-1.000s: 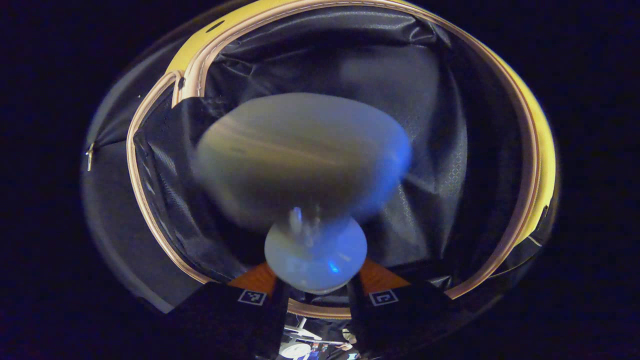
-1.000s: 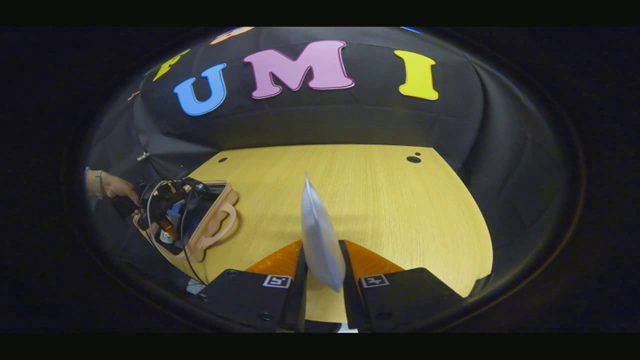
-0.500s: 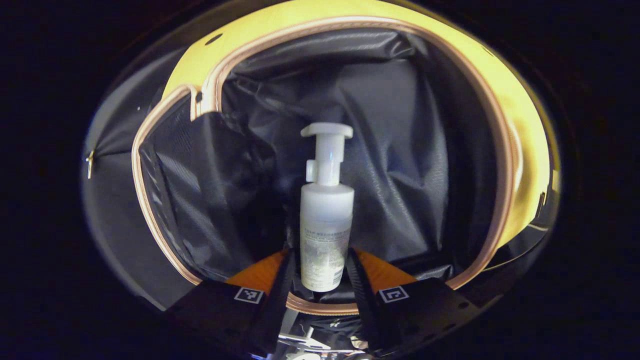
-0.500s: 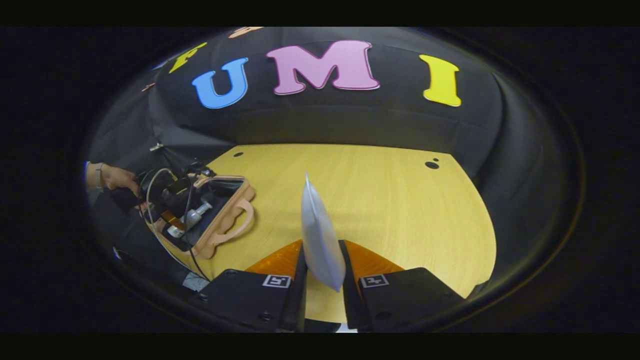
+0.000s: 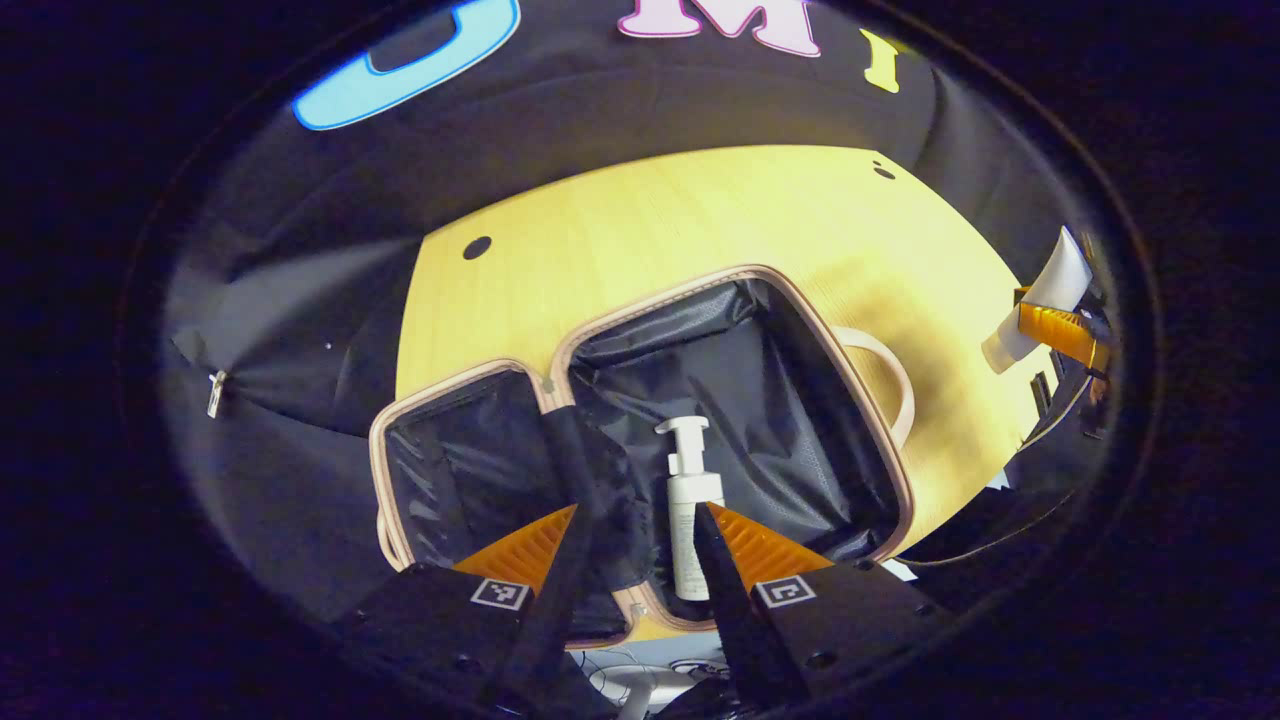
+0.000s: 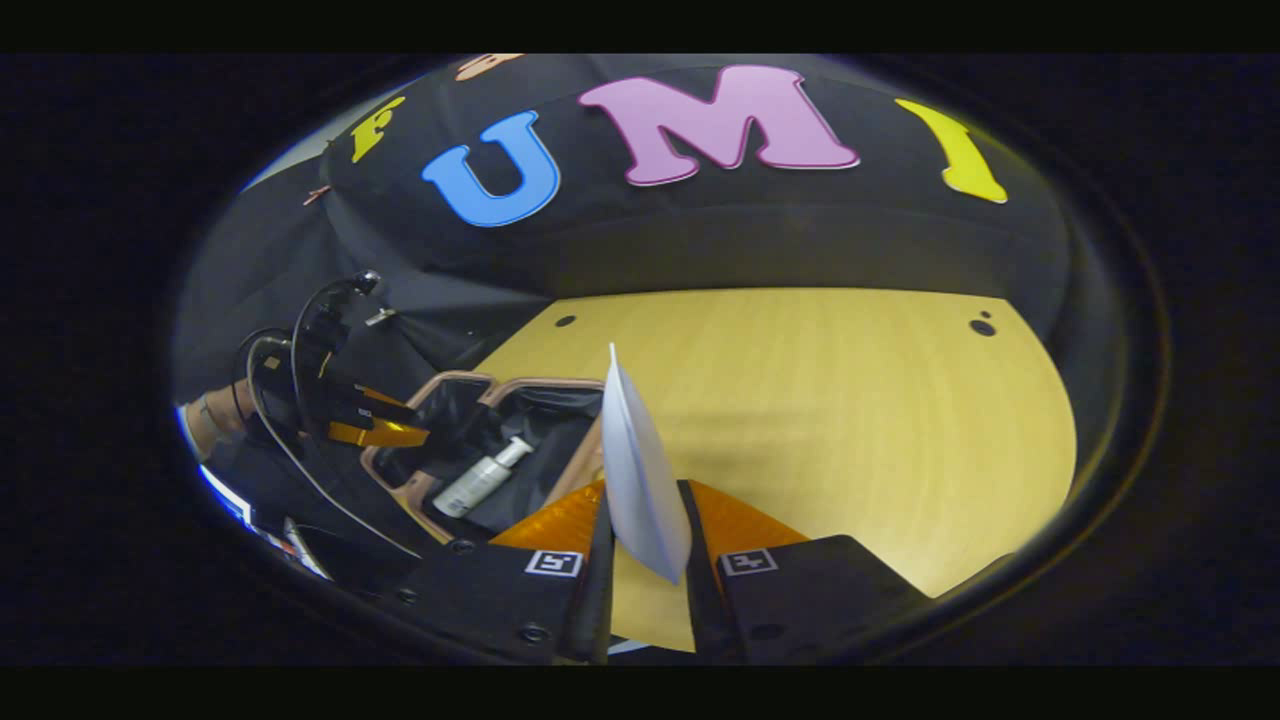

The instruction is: First open the suitcase, pack the skin care products into it, and then close the suitcase.

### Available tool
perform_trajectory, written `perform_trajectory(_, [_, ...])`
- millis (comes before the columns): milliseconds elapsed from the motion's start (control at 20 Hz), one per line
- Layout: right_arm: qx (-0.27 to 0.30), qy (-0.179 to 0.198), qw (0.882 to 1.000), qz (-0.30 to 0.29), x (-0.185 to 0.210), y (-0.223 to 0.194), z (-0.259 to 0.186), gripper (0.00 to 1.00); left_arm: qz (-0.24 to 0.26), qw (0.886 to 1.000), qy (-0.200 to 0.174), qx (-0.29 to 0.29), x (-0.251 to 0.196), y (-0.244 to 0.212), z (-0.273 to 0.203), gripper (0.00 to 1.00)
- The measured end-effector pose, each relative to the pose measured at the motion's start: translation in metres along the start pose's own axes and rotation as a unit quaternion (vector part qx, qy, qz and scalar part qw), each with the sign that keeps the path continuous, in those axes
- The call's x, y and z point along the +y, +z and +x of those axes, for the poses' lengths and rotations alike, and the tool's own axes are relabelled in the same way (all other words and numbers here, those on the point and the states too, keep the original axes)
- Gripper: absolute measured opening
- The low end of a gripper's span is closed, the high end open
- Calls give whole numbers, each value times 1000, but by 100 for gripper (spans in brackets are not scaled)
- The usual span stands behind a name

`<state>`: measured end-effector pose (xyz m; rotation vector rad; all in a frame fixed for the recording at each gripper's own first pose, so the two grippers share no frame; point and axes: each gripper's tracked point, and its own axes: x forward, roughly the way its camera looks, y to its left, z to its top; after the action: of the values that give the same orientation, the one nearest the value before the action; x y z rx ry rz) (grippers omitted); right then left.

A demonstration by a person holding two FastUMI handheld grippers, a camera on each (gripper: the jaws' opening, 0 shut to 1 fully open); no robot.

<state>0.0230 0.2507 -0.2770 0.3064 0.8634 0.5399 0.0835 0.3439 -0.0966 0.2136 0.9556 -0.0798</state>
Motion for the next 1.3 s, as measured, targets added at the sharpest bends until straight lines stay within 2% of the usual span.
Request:
perform_trajectory(150, [41, 62, 997, 14, 57, -5, 32, 35, -46, 999, -2, -17, 28, -33, -17, 68])
perform_trajectory(350, [116, 99, 988, 25, 112, -33, 72, 35, -101, 994, 28, -22, 87, -77, -32, 67])
perform_trajectory(500, [187, 70, 979, 35, 128, -67, 107, 35, -168, 985, 46, -14, 135, -110, -33, 67])
perform_trajectory(600, [228, 47, 971, 49, 133, -85, 125, 35, -193, 979, 66, -17, 169, -122, -32, 68])
perform_trajectory(750, [276, -29, 959, 49, 119, -110, 145, 35, -249, 965, 74, -27, 206, -136, -26, 67])
perform_trajectory(800, [285, -57, 956, 46, 112, -115, 149, 27, -269, 960, 70, -23, 214, -142, -21, 67])
perform_trajectory(850, [299, -85, 949, 52, 106, -122, 148, 37, -286, 956, 68, -10, 219, -153, -13, 67])
perform_trajectory(900, [299, -98, 946, 72, 105, -121, 149, 31, -295, 953, 71, 2, 227, -164, -3, 68])
perform_trajectory(950, [309, -107, 941, 88, 105, -127, 150, 39, -299, 951, 75, 13, 234, -171, 5, 68])
perform_trajectory(1000, [319, -108, 936, 100, 106, -130, 148, 32, -305, 949, 79, 26, 241, -178, 12, 68])
perform_trajectory(1050, [325, -100, 933, 117, 110, -133, 148, 41, -319, 943, 81, 37, 249, -180, 19, 67])
perform_trajectory(1100, [324, -104, 932, 128, 108, -134, 149, 39, -336, 938, 74, 42, 251, -180, 23, 67])
perform_trajectory(1150, [321, -111, 931, 132, 105, -135, 149, 41, -351, 933, 68, 42, 256, -177, 26, 68])
perform_trajectory(1200, [316, -120, 932, 133, 101, -132, 147, 44, -358, 930, 69, 40, 266, -174, 30, 67])
perform_trajectory(1300, [308, -120, 933, 141, 101, -128, 145, 40, -360, 929, 80, 45, 282, -176, 38, 68])
